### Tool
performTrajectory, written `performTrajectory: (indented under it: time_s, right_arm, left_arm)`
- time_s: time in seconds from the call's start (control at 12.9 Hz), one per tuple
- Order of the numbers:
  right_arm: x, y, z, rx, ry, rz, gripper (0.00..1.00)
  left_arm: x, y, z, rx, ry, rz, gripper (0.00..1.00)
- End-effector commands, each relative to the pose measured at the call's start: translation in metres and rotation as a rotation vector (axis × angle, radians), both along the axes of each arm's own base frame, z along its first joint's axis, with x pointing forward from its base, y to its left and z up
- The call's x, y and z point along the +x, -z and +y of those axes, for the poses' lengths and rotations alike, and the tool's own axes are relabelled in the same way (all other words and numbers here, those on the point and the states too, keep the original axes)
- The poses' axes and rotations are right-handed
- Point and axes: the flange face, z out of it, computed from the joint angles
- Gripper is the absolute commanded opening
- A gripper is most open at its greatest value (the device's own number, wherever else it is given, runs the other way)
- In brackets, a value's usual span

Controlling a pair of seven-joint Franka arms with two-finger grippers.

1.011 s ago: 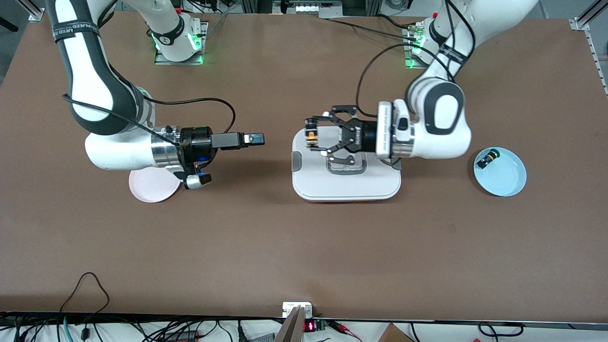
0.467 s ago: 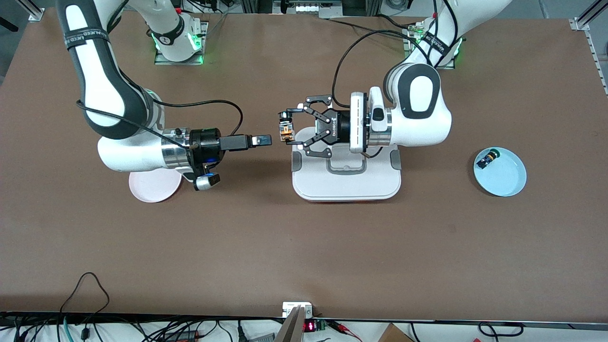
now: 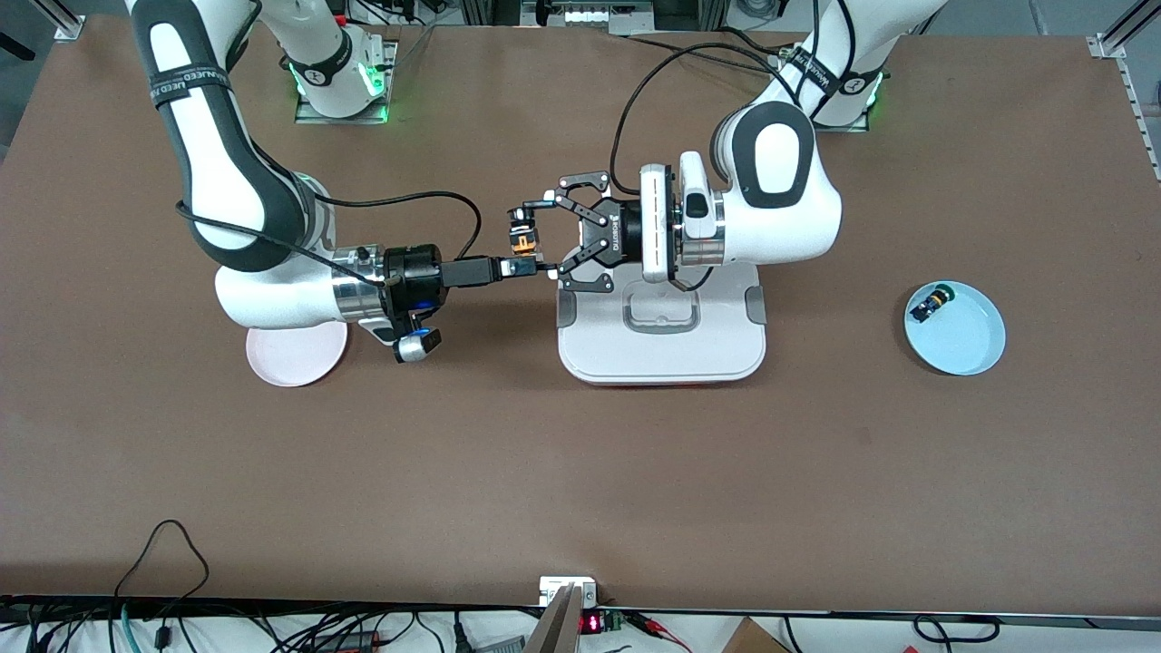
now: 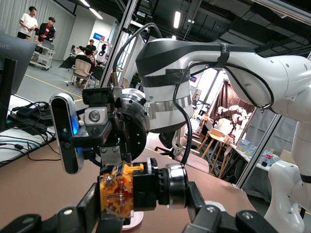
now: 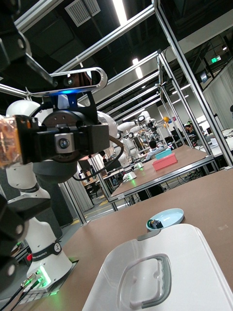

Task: Transfer orange switch to right arm and place
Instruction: 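Close the right gripper on the orange switch held by the left gripper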

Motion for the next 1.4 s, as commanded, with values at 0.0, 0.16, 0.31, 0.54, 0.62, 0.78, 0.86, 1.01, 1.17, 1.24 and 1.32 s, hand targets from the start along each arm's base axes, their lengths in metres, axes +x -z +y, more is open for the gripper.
performTrajectory:
  time_s: [0.0,0.16,0.31,0.54,0.62,0.78,0.86,1.01,1.17,1.24,1.32]
  right_arm:
    - [0.002,0.001,-0.006,0.01,0.024,0.053,1.0]
    - [0.003,0.0,-0.008,0.009,0.026,0.081,1.0]
    - [0.003,0.0,-0.008,0.007,0.027,0.101,1.0]
    - [0.003,-0.003,-0.009,0.029,0.045,0.157,0.99]
    - [0.002,-0.002,-0.008,0.044,0.053,0.167,0.99]
    - [0.002,-0.003,-0.009,0.045,0.053,0.166,0.99]
    - [0.002,-0.001,-0.009,0.043,0.053,0.17,0.99]
    - [-0.001,0.008,-0.012,0.038,0.056,0.18,0.99]
    - [-0.004,0.013,-0.015,0.045,0.044,0.197,0.97]
    - [-0.004,0.017,-0.021,0.047,0.046,0.211,0.97]
    - [-0.007,0.016,-0.024,0.055,0.035,0.217,0.97]
  left_arm:
    - [0.003,-0.005,-0.004,-0.016,-0.017,0.011,0.0]
    - [0.003,-0.005,-0.003,-0.015,-0.019,0.011,0.0]
    - [0.003,-0.005,-0.003,-0.015,-0.019,0.011,0.0]
    - [0.004,0.0,-0.003,-0.014,-0.019,0.017,0.0]
    - [0.004,0.001,-0.004,-0.013,-0.018,0.017,0.0]
    - [0.004,0.004,-0.004,-0.012,-0.018,0.018,0.0]
    - [0.004,0.004,-0.004,-0.012,-0.018,0.02,0.0]
    - [0.004,0.004,-0.004,-0.013,-0.019,0.021,0.0]
    - [0.004,0.005,-0.004,-0.012,-0.019,0.021,0.0]
    - [0.004,0.004,-0.004,-0.013,-0.019,0.021,0.0]
    - [0.004,0.004,-0.004,-0.014,-0.018,0.021,0.0]
